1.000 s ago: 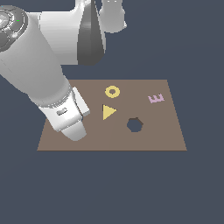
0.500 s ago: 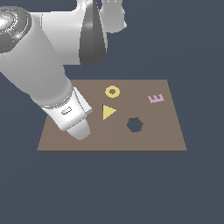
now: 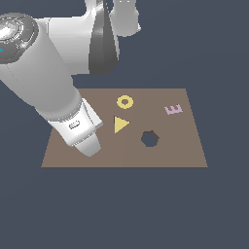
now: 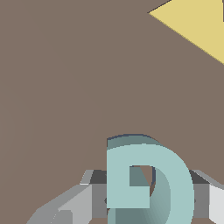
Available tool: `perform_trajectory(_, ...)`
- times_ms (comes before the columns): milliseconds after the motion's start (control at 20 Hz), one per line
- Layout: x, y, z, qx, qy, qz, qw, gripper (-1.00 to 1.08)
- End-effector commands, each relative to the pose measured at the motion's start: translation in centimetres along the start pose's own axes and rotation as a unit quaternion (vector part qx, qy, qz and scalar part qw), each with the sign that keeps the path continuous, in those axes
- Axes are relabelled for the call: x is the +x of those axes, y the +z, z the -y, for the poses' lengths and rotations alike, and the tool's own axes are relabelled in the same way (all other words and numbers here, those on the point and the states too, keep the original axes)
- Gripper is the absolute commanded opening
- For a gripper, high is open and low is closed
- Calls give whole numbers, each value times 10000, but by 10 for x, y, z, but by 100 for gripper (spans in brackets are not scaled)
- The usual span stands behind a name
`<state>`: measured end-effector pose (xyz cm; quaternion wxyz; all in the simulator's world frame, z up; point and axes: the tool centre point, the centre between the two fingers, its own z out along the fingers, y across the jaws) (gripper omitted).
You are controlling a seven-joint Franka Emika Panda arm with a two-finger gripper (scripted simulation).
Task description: Insert a designated object into the corresponding slot on a board.
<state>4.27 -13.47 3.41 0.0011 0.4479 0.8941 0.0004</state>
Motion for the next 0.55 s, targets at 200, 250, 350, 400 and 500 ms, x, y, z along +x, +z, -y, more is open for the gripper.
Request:
perform_trajectory(200,0,4,0,-2,4,-1,10000,100)
perform_trajectory(250,0,4,0,-2,4,-1,10000,100)
perform_trajectory(350,0,4,0,-2,4,-1,10000,100)
perform_trajectory(400,0,4,0,-2,4,-1,10000,100)
perform_trajectory(500,0,4,0,-2,4,-1,10000,100)
